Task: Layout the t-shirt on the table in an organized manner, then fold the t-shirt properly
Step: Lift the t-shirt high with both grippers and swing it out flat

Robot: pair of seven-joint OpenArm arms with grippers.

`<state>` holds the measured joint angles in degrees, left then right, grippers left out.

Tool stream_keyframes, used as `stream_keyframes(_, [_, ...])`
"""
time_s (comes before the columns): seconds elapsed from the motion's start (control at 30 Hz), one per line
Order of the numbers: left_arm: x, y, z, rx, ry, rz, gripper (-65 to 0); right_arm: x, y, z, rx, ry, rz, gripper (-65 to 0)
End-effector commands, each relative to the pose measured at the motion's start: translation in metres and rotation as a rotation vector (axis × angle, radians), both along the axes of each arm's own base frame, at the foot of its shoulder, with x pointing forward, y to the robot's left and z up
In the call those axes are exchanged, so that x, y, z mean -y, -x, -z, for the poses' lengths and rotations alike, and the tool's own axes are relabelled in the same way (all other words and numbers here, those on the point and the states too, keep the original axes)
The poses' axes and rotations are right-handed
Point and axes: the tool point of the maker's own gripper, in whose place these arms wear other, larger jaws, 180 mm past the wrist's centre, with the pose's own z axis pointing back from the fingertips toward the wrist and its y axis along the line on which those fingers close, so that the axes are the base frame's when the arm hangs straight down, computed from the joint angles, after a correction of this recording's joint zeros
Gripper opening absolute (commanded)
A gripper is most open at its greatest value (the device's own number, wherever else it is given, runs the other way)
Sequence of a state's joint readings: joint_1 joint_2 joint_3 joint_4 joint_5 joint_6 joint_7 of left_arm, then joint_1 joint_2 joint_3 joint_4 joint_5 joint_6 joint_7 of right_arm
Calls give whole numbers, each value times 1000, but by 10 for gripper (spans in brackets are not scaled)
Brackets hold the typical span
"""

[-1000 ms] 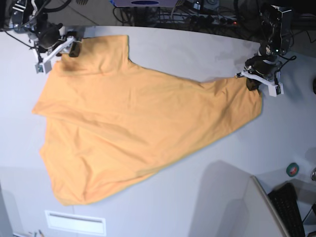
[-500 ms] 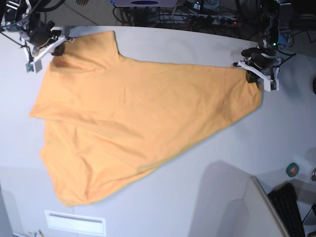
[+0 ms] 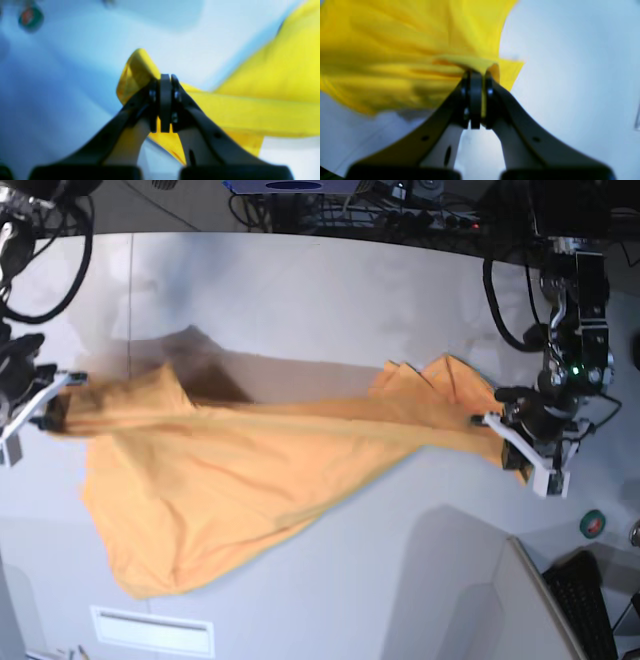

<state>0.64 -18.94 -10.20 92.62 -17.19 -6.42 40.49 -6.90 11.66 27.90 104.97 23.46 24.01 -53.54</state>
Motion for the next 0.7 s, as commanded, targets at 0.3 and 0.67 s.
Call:
stream_keyframes(0.3, [39, -108, -49, 78, -90, 149, -650, 55, -113, -59, 133, -50, 91, -650])
stream_keyframes(0.67, [82, -209, -117, 162, -348, 222, -650, 71, -208, -122, 276, -70, 96, -650])
